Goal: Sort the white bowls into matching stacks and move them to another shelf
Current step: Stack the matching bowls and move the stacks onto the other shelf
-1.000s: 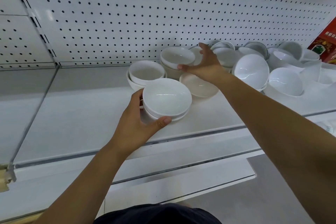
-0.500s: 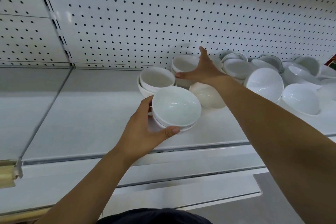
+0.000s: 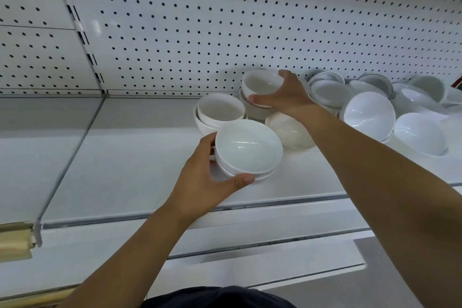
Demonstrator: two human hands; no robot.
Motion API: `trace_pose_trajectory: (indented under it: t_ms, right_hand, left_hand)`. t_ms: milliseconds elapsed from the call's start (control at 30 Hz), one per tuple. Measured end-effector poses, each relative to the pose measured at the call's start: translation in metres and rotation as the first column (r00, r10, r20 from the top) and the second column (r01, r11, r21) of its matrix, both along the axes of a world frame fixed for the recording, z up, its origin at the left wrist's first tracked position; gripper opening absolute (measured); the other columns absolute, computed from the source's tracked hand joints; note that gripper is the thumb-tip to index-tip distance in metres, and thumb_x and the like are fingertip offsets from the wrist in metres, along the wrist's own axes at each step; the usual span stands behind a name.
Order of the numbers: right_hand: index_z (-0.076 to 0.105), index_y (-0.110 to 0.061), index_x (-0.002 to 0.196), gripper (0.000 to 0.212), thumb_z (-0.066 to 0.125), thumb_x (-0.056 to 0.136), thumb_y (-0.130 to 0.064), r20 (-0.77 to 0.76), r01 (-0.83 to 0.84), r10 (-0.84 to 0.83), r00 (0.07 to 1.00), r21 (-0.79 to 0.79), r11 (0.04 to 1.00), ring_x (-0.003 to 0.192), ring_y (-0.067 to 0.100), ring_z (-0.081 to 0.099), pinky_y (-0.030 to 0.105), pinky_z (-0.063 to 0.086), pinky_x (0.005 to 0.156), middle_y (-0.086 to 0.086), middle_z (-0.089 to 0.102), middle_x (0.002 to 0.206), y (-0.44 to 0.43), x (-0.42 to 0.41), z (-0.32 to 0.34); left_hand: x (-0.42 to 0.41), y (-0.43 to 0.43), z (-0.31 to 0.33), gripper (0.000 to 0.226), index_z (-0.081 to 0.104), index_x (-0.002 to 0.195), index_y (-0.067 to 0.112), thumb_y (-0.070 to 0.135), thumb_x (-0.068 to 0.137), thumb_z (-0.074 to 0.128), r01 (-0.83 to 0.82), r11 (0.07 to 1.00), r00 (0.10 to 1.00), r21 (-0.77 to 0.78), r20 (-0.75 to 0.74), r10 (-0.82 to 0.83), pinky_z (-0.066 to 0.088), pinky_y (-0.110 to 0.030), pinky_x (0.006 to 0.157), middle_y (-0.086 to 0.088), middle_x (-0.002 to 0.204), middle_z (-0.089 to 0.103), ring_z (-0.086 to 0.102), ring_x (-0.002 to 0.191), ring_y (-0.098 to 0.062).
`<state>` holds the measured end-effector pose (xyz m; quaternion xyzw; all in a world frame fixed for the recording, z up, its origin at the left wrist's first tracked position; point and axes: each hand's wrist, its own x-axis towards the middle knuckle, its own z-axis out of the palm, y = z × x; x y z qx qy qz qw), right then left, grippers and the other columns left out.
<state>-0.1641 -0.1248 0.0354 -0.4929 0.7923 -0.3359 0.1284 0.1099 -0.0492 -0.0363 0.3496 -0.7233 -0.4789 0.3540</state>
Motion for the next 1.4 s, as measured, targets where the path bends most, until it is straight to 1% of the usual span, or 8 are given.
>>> trace_pose_trajectory:
  t_ms: [200,367,467,600,733,900,1033,1400]
  right_hand:
    - [0.035,-0.023,0.151,0.111,0.09,0.061,-0.057,0.0,-0.034,0.034,0.999,-0.061,0.998,0.134,0.015,0.045,0.033,0.042,0.107,-0.007,0.043,0.147,0.026,0.013,0.022]
    - [0.046,-0.031,0.135,0.093,0.093,0.058,-0.054,0.06,-0.133,0.143,0.988,-0.148,0.98,0.116,0.006,0.054,0.017,0.044,0.088,-0.015,0.053,0.13,0.064,0.029,0.036]
    - [0.044,-0.029,0.143,0.114,0.088,0.044,-0.066,0.052,-0.199,0.211,0.976,-0.173,0.965,0.12,0.004,0.055,0.021,0.045,0.097,-0.017,0.054,0.134,0.085,0.043,0.04]
    - [0.041,-0.024,0.148,0.123,0.091,0.042,-0.06,0.091,-0.284,0.303,0.949,-0.179,0.942,0.119,-0.017,0.05,0.004,0.039,0.095,-0.034,0.052,0.126,0.107,0.055,0.032]
    - [0.031,-0.027,0.156,0.137,0.092,0.04,-0.063,0.103,-0.308,0.321,0.941,-0.125,0.943,0.134,-0.006,0.045,0.022,0.036,0.114,-0.027,0.05,0.142,0.122,0.063,0.019]
    - [0.026,-0.027,0.158,0.137,0.093,0.043,-0.06,0.095,-0.359,0.368,0.925,-0.096,0.928,0.139,0.0,0.042,0.029,0.033,0.119,-0.019,0.049,0.146,0.131,0.07,0.007]
    - [0.025,-0.028,0.157,0.133,0.099,0.048,-0.046,0.141,-0.389,0.402,0.905,-0.108,0.915,0.14,-0.004,0.039,0.021,0.028,0.117,-0.017,0.047,0.148,0.135,0.07,0.001]
    - [0.025,-0.034,0.156,0.133,0.093,0.044,-0.058,0.168,-0.432,0.44,0.882,-0.083,0.898,0.142,-0.003,0.036,0.022,0.027,0.118,-0.015,0.043,0.152,0.133,0.069,-0.004]
  left_hand:
    - [0.001,0.0,-0.001,0.091,0.038,0.134,0.054,0.068,0.057,0.083,0.002,1.0,1.0,-0.009,0.002,-0.001,0.047,-0.015,0.097,0.037,0.132,0.052,0.051,0.123,0.007]
    - [0.001,0.0,0.0,0.084,0.037,0.127,0.061,0.068,0.056,0.083,0.002,1.0,1.0,-0.018,0.008,-0.002,0.048,-0.014,0.096,0.04,0.129,0.051,0.052,0.122,0.006]
    - [0.002,0.001,0.003,0.085,0.041,0.127,0.059,0.064,0.056,0.085,0.001,1.0,1.0,-0.021,-0.011,-0.002,0.049,-0.008,0.09,0.042,0.126,0.053,0.052,0.119,0.01]
    - [0.003,0.002,0.005,0.084,0.045,0.129,0.053,0.055,0.057,0.089,0.018,1.0,0.999,-0.013,-0.04,-0.018,0.048,-0.006,0.087,0.042,0.123,0.056,0.055,0.114,0.012]
    - [0.003,0.002,0.004,0.084,0.045,0.131,0.05,0.05,0.06,0.09,0.024,1.0,0.999,-0.009,-0.041,-0.024,0.048,-0.005,0.083,0.039,0.121,0.059,0.057,0.112,0.012]
    - [0.003,0.002,0.003,0.087,0.043,0.135,0.046,0.05,0.061,0.088,0.025,1.0,0.998,0.002,-0.049,-0.025,0.048,-0.004,0.082,0.031,0.126,0.058,0.056,0.113,0.012]
    - [0.004,0.002,0.002,0.088,0.042,0.138,0.046,0.055,0.062,0.086,0.03,1.0,0.999,-0.009,-0.046,-0.03,0.049,-0.004,0.084,0.032,0.129,0.057,0.056,0.114,0.012]
    - [0.007,0.003,0.001,0.084,0.043,0.147,0.039,0.061,0.073,0.078,0.028,0.999,0.999,-0.02,-0.024,-0.028,0.052,-0.012,0.092,0.026,0.135,0.058,0.058,0.121,-0.001]
